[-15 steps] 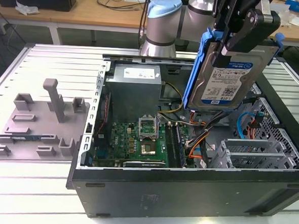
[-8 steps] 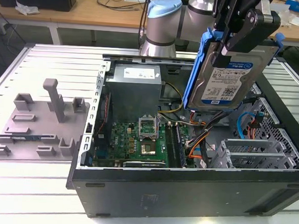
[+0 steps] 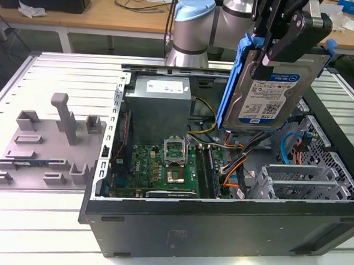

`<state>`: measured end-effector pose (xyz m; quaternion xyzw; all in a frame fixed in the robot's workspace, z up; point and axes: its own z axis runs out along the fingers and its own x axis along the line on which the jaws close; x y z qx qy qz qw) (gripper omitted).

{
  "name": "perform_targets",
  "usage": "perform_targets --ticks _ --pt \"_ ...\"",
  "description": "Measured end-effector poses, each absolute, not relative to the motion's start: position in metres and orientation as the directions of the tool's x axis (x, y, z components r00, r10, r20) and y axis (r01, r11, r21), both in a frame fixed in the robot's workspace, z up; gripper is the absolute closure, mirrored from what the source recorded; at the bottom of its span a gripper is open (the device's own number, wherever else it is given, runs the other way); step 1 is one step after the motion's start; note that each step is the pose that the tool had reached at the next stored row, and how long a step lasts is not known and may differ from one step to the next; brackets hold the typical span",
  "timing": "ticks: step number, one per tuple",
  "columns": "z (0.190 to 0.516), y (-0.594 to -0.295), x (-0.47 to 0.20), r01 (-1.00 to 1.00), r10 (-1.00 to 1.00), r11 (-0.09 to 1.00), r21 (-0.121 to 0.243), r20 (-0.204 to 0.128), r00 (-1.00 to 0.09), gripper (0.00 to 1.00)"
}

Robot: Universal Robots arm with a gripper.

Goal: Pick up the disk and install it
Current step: 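Insert the disk into the insertion slot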

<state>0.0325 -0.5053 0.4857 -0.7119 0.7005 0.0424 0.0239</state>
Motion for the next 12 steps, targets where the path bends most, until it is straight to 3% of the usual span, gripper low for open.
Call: perform_targets --ticks 12 --pt "0.486 -0.517 0.032 -1.0 -0.996 -0.012 0.025 -0.09 0.01 0.63"
